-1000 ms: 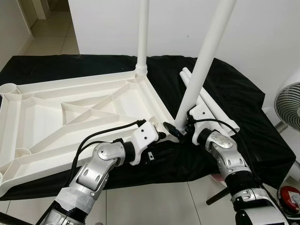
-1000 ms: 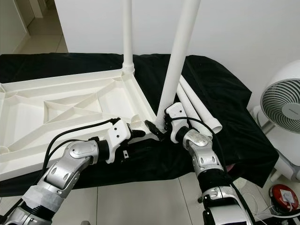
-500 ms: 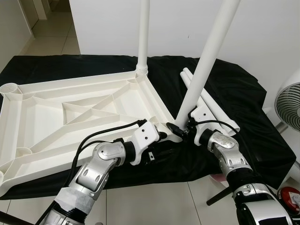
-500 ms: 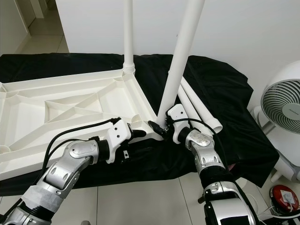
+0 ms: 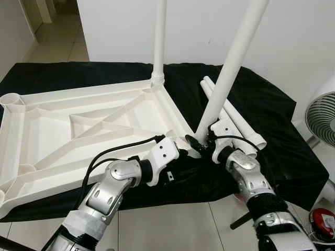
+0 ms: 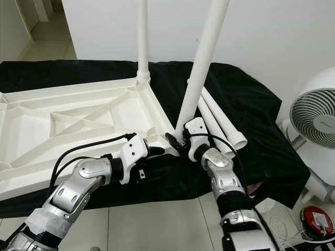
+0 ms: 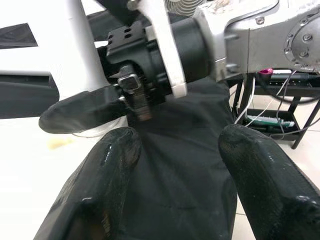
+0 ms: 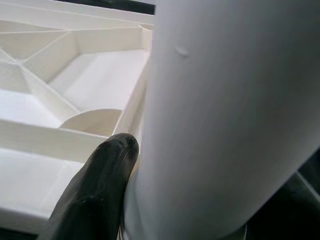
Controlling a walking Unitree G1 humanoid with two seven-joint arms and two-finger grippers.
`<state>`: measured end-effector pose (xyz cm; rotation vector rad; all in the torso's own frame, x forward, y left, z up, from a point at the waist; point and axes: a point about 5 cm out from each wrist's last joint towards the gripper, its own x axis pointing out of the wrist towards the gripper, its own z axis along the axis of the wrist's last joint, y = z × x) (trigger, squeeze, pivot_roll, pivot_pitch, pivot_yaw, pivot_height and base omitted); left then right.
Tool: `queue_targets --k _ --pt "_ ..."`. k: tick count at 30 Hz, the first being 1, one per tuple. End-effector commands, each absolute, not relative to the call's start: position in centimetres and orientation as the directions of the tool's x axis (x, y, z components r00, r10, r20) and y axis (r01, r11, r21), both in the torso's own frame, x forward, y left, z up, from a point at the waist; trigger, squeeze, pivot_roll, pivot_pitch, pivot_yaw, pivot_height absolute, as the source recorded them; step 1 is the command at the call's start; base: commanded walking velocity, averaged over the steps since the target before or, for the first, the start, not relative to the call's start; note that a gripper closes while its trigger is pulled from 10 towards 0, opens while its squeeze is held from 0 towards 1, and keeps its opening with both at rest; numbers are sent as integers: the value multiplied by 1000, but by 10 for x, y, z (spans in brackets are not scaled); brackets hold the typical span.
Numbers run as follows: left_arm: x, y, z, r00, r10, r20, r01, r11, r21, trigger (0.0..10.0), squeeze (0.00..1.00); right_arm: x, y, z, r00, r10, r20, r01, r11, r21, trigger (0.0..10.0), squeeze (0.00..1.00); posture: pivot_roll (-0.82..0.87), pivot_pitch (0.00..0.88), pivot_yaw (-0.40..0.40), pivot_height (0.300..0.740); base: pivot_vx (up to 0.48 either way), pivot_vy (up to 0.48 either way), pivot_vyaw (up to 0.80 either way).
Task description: Building children table
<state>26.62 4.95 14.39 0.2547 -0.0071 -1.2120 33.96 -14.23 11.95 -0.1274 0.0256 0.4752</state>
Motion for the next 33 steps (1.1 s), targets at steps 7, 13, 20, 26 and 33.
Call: queue_targets --k 7,13,20,26,33 --pt "268 49 143 354 -925 -142 925 323 201 10000 0 333 -139 113 983 175 -53 -176 984 -6 10000 0 -66 0 -39 740 0 0 0" --pt "269 49 143 354 -924 -142 925 324 198 10000 0 325 -129 109 996 60 -63 -59 998 24 10000 0 -65 0 -41 740 0 0 0" --pt "270 49 144 365 -921 -135 920 335 203 10000 0 314 -105 109 998 0 -57 3 999 47 10000 0 -58 0 -42 740 0 0 0" --pt "269 49 144 365 -921 -139 920 334 204 10000 0 316 -110 113 999 -9 -42 10 999 40 10000 1000 -57 0 -43 740 0 0 0" --pt "269 49 144 366 -920 -137 920 336 200 10000 0 316 -116 120 997 76 10 -76 996 48 10000 1000 -56 0 -43 740 0 0 0"
